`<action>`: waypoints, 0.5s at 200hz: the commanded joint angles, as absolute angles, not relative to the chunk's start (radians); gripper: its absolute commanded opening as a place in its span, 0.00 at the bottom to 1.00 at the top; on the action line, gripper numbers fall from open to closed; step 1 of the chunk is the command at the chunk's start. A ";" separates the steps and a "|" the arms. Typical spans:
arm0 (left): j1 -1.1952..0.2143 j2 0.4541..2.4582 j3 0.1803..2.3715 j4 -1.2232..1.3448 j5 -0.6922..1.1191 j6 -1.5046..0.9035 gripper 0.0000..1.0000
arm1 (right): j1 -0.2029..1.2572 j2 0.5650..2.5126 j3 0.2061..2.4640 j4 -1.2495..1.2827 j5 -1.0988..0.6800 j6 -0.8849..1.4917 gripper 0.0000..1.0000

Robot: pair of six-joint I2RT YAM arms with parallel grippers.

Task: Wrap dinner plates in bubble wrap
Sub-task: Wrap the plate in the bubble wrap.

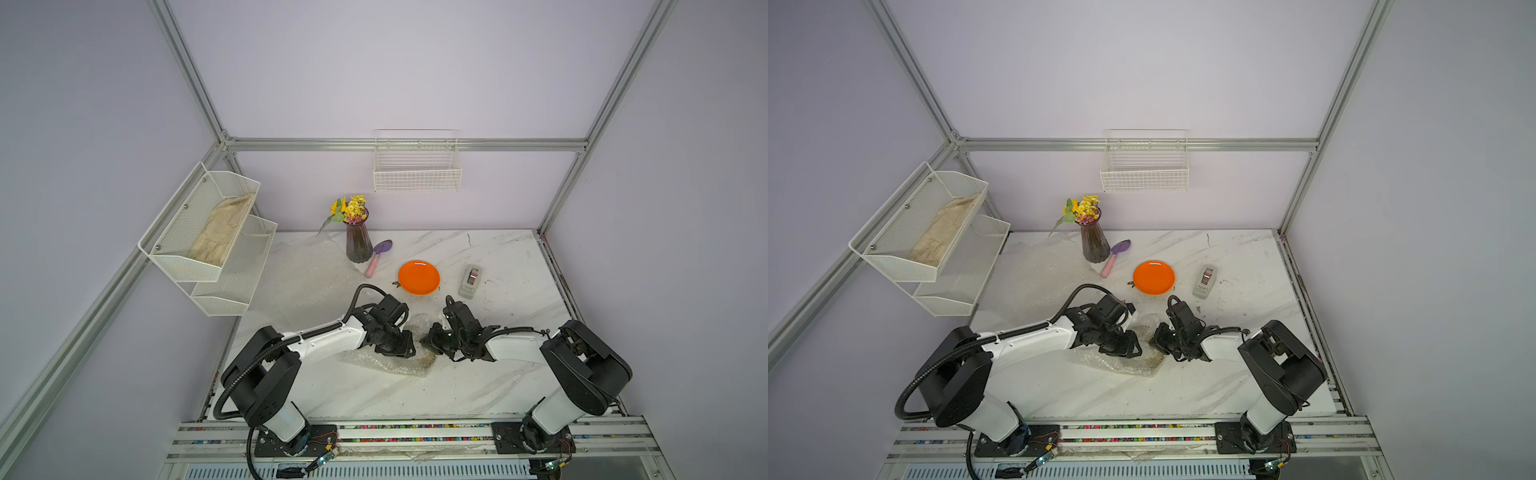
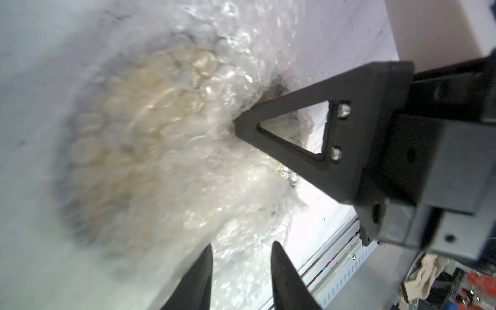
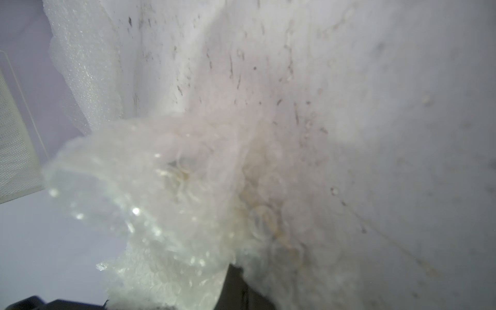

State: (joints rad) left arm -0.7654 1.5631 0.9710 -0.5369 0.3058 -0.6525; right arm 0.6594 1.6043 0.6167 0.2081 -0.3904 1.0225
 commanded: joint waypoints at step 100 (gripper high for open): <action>-0.768 1.816 1.109 -0.692 0.202 -0.662 0.27 | 0.660 1.454 0.700 -0.136 -0.262 0.968 0.00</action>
State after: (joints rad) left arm -0.7616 1.7821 1.1110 -0.6594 0.2203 -0.6861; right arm 0.6617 1.5101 0.6399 0.0257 -0.3187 0.9955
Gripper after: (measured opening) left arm 0.283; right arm 0.049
